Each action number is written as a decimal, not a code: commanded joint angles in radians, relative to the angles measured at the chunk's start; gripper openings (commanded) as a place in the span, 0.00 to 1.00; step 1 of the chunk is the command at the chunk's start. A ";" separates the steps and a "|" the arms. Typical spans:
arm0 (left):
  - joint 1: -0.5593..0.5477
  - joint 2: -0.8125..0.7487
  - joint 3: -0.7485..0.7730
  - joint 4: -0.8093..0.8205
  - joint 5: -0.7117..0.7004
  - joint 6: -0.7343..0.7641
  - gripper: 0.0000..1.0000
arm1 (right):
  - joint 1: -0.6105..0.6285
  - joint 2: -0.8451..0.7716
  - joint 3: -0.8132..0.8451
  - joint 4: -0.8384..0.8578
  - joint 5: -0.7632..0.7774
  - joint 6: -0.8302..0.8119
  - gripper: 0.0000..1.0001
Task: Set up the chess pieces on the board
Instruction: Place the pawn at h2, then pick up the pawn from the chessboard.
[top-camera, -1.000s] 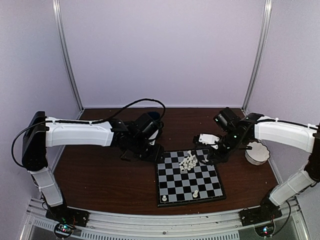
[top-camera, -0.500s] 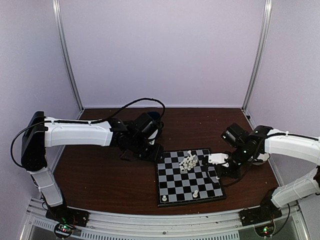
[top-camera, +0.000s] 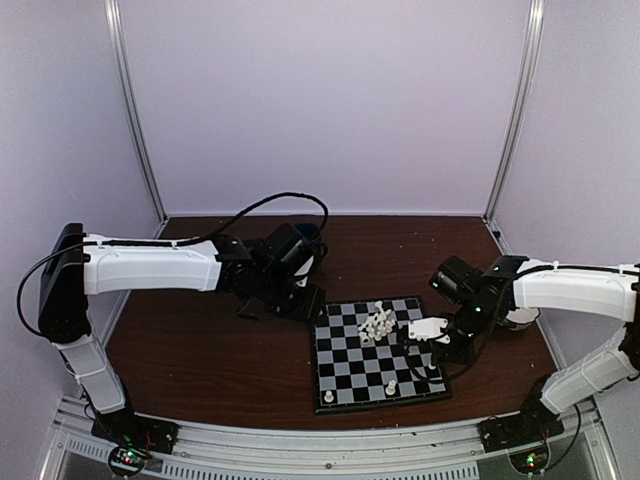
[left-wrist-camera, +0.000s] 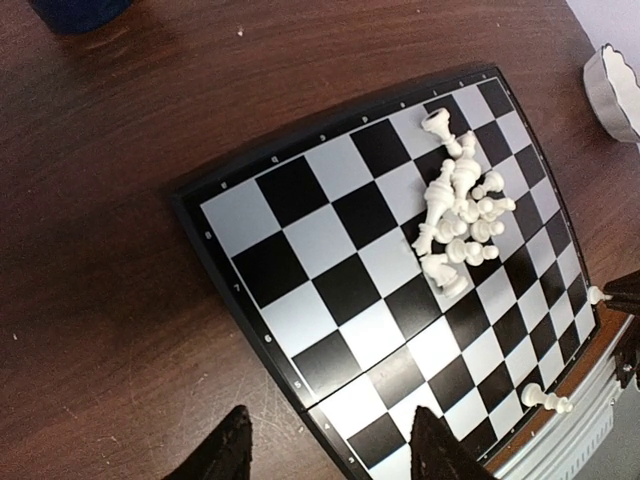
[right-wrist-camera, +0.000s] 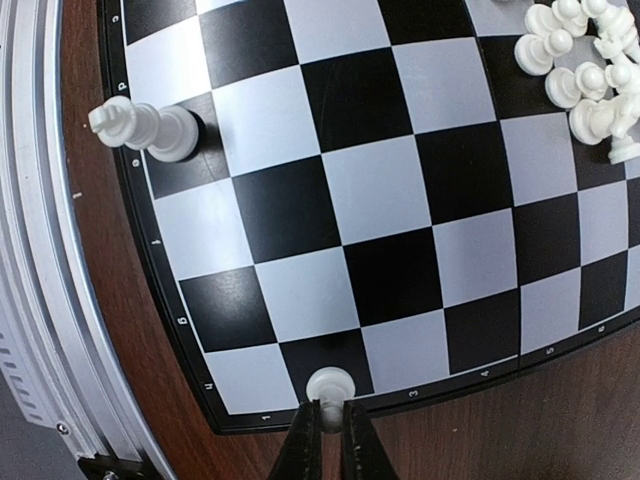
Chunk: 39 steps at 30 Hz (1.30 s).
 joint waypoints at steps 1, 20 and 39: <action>-0.003 -0.027 -0.004 0.007 -0.015 0.013 0.54 | 0.015 0.031 -0.007 -0.004 -0.002 -0.013 0.04; -0.004 -0.018 -0.020 0.023 -0.010 0.015 0.55 | 0.024 0.070 -0.007 0.001 0.025 -0.008 0.10; -0.004 -0.009 0.010 0.004 0.003 0.035 0.55 | -0.001 -0.084 0.147 0.000 0.032 -0.011 0.28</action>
